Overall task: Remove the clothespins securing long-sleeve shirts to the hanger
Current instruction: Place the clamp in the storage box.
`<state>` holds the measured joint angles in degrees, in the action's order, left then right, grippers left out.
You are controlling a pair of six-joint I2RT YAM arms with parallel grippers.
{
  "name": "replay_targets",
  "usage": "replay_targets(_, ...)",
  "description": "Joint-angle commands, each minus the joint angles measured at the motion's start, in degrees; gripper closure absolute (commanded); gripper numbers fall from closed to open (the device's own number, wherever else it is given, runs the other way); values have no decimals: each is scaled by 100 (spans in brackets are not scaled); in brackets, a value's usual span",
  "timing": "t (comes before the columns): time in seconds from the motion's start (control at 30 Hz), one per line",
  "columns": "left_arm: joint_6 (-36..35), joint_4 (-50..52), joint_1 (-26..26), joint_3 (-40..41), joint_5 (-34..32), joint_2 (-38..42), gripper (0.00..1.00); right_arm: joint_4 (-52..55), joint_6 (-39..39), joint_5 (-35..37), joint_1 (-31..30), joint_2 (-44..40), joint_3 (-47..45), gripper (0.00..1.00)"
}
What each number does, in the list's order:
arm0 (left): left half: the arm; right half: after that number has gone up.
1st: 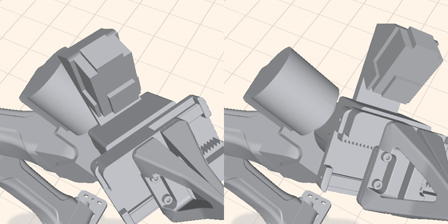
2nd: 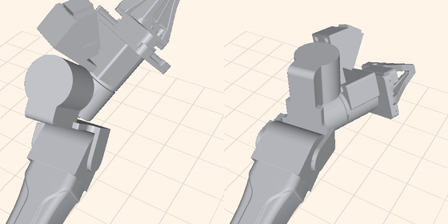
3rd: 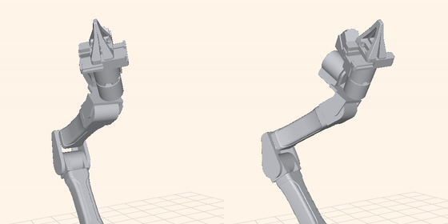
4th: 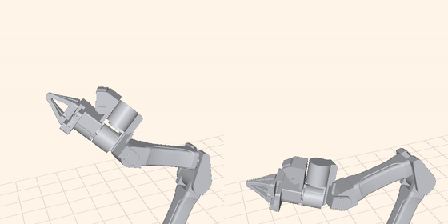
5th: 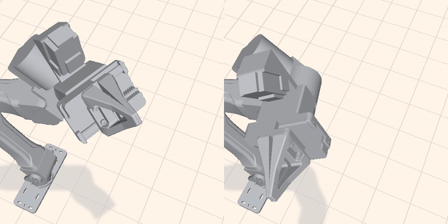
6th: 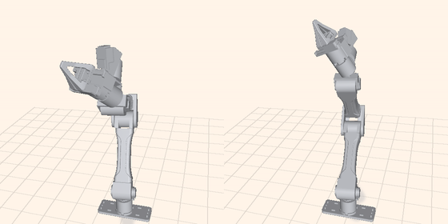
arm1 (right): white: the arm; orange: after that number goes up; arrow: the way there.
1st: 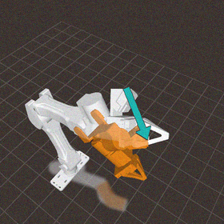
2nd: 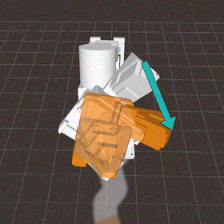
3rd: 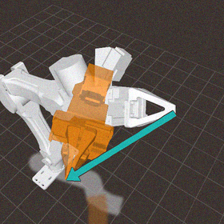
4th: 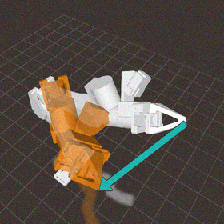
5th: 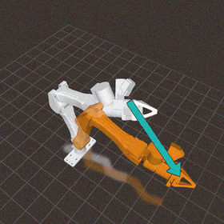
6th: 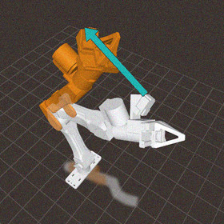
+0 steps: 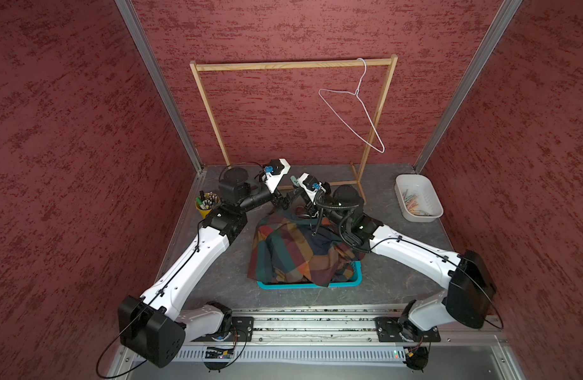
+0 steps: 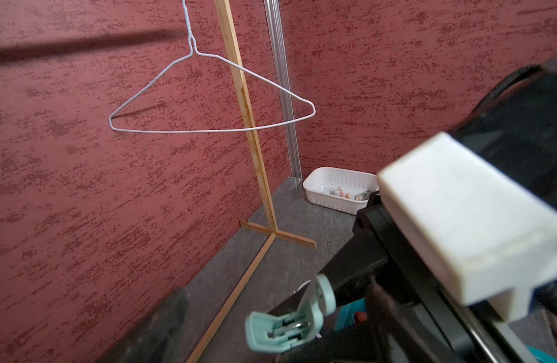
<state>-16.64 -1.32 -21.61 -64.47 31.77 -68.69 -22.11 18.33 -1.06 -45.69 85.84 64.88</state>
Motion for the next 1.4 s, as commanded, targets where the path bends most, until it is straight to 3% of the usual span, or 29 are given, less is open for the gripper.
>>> replay_targets(0.0,70,-228,220,121,242,324,0,86,-285,252,35,-204,100,89)
replay_targets(0.13,223,-525,481,363,391,702,1,414,-634,405,223,-227,7,90)
replay_targets(0.43,563,-686,1137,623,359,934,0,2351,-2061,639,1319,-1665,-867,90)
replay_targets(0.63,577,-738,1210,611,523,516,1,3354,-3103,468,2616,-2571,-1423,89)
replay_targets(0.77,518,-623,1244,562,579,233,1,3416,-3576,-241,3798,-2691,-1779,89)
replay_targets(0.9,295,-246,1247,434,760,-13,2,2956,-3813,-843,4724,-2387,-1903,89)
replay_targets(1.07,66,94,1246,387,1345,-268,3,2128,-4149,-1558,5643,-1390,-1631,89)
replay_targets(1.37,-492,1121,1134,28,1972,-671,3,1348,-4467,-1901,6640,607,-778,88)
